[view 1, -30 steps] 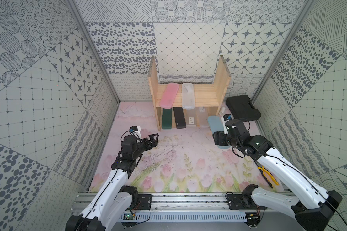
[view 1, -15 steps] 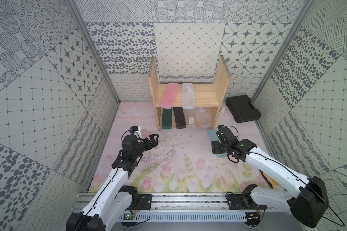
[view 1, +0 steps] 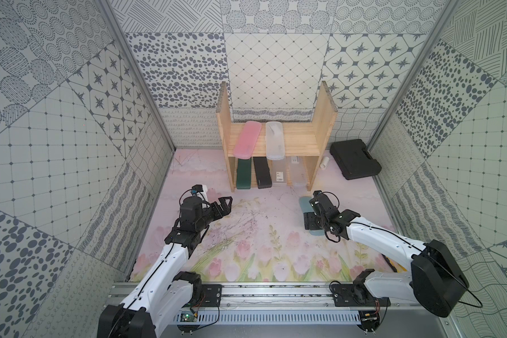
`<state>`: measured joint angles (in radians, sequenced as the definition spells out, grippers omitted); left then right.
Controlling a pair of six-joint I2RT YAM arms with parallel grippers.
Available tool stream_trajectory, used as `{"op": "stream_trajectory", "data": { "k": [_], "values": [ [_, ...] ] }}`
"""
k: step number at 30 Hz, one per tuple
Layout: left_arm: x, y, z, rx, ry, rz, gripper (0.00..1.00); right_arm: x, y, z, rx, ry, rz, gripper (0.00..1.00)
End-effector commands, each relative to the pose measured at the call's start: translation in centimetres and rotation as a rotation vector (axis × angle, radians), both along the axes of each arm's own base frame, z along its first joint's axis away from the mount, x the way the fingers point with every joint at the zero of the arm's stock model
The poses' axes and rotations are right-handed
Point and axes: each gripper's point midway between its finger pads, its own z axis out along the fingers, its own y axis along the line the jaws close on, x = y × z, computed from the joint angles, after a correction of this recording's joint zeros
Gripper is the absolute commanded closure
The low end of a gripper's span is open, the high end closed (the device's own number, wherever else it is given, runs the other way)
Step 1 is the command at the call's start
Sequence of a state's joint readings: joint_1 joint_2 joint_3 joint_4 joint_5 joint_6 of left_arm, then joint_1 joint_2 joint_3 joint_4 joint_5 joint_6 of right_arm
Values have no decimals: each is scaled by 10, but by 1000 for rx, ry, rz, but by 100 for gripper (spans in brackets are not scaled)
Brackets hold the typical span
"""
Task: Remove the pencil cases from the shelf
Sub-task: Place the pencil case at the center of the board.
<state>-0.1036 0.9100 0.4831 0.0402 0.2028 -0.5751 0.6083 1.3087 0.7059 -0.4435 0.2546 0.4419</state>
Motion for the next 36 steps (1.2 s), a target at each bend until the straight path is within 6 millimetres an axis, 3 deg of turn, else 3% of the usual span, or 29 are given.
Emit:
{"op": "stream_trajectory", "data": {
  "k": [1, 15, 24, 30, 36],
  "values": [
    [6, -2, 14, -5, -52, -8, 1, 14, 11, 2, 48, -65, -13, 25],
    [8, -3, 9, -7, -42, -11, 1, 9, 8, -35, -13, -16, -36, 18],
    [8, -2, 8, -5, -39, -7, 1, 11, 7, -41, -27, -6, -49, 13],
    [7, -2, 9, -6, -40, -6, 1, 13, 4, -41, -51, 15, -73, 4],
    [7, -2, 9, -7, -38, -4, 1, 22, 1, -47, -49, 65, -105, 3]
  ]
}}
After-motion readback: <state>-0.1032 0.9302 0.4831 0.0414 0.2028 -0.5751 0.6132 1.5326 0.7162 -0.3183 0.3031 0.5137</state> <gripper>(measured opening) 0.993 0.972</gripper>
